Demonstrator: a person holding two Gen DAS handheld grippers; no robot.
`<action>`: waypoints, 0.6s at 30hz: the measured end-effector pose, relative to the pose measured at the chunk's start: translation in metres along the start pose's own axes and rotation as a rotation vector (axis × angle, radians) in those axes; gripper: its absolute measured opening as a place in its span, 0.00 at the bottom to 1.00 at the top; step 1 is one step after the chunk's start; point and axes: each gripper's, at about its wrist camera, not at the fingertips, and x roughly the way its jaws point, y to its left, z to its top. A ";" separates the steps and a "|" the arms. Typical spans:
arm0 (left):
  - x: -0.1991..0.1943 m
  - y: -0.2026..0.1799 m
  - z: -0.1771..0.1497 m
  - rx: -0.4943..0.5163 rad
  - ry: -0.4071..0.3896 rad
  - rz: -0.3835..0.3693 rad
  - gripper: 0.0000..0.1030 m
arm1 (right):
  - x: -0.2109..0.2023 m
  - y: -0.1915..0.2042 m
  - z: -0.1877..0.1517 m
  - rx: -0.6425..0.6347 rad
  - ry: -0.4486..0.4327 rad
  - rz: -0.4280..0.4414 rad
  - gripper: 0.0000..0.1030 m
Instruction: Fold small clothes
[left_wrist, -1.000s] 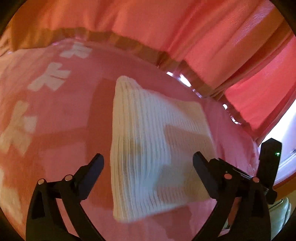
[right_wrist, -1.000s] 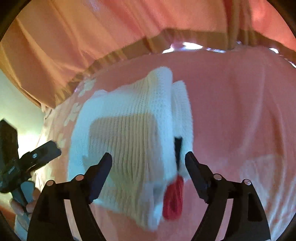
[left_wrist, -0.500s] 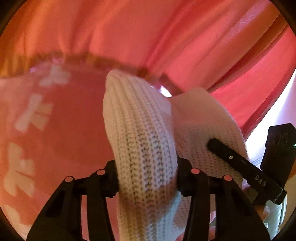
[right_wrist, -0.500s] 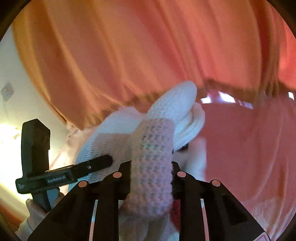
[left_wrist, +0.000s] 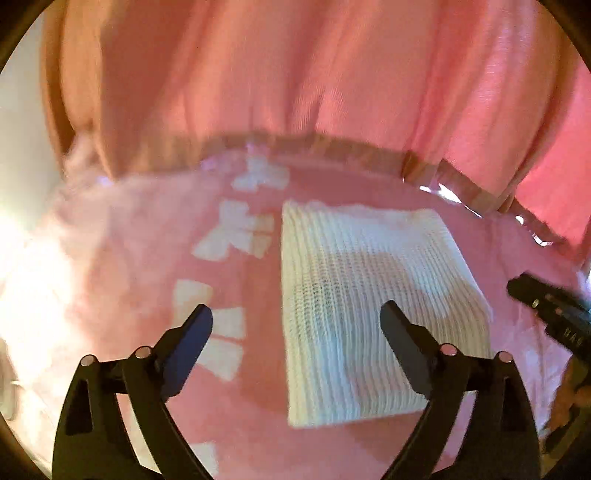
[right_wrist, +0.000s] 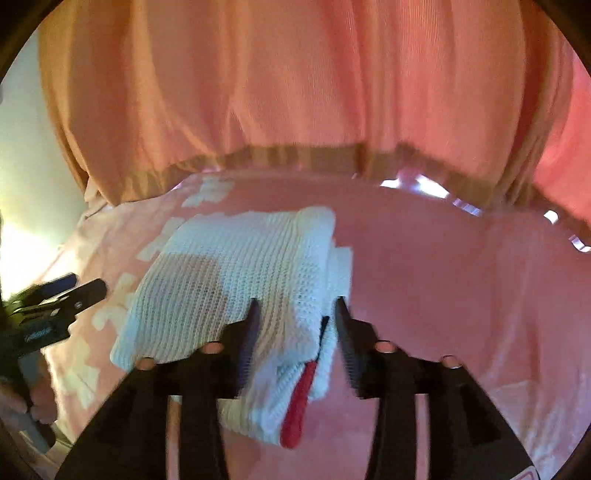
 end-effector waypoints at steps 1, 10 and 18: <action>-0.011 -0.009 -0.007 0.027 -0.041 0.023 0.95 | -0.008 0.003 -0.008 -0.004 -0.015 -0.010 0.52; -0.019 -0.033 -0.055 0.021 -0.021 0.101 0.95 | -0.016 -0.013 -0.064 0.123 0.030 -0.060 0.57; -0.024 -0.048 -0.098 -0.012 0.019 0.130 0.95 | -0.031 -0.008 -0.104 0.073 0.021 -0.123 0.61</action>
